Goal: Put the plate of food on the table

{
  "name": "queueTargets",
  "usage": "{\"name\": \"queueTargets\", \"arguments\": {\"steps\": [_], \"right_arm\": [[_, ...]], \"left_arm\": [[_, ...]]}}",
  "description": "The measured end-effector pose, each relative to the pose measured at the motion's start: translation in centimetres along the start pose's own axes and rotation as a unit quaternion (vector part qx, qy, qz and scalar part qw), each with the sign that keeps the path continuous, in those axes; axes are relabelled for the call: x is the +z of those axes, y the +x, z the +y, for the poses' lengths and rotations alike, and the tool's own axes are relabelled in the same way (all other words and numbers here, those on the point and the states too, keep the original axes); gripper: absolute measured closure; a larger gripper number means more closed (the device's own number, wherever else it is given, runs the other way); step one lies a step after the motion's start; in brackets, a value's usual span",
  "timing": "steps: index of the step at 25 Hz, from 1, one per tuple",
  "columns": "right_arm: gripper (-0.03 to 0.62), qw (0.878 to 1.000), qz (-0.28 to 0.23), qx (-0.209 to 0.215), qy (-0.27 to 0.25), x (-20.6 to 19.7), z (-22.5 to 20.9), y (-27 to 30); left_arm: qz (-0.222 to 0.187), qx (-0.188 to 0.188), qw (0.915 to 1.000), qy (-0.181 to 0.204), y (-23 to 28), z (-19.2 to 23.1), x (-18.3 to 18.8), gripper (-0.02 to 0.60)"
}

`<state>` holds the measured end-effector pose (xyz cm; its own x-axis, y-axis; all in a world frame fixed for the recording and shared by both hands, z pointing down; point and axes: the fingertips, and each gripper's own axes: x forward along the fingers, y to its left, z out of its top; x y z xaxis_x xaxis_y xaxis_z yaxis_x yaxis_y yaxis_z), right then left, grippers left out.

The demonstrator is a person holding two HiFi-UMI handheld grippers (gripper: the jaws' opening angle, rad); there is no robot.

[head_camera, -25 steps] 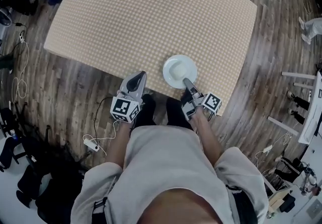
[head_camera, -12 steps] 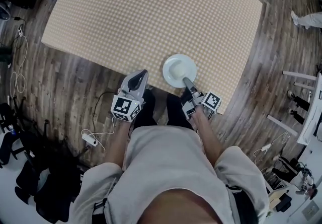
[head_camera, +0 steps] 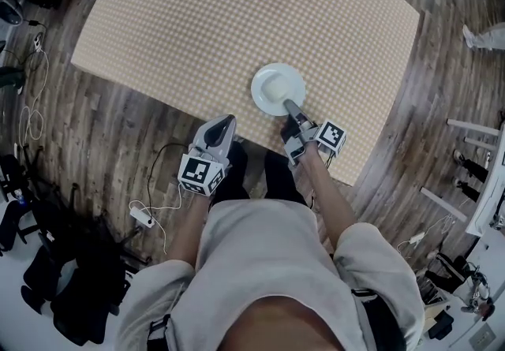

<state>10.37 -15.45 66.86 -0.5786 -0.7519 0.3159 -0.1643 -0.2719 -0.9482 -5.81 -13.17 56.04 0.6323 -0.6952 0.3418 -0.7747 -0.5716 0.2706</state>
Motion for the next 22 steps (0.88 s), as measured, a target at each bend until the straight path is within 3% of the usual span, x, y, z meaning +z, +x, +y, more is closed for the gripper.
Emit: {"name": "queueTargets", "arguments": {"steps": [4,10,22], "right_arm": [[0.568,1.0,-0.001,0.013,-0.007,0.7,1.4,1.4],[0.568,1.0,-0.012,0.025,0.003,2.0,0.1,3.6],[0.568,0.999,-0.026,0.015,0.013,8.1,3.4,12.4]], "left_arm": [[0.0,0.003,1.0,-0.001,-1.8,-0.8,-0.2,0.572],[0.005,0.008,1.0,-0.001,-2.6,-0.9,-2.8,0.572],[0.005,0.021,0.9995,-0.024,-0.4,2.2,-1.1,0.571]]}}
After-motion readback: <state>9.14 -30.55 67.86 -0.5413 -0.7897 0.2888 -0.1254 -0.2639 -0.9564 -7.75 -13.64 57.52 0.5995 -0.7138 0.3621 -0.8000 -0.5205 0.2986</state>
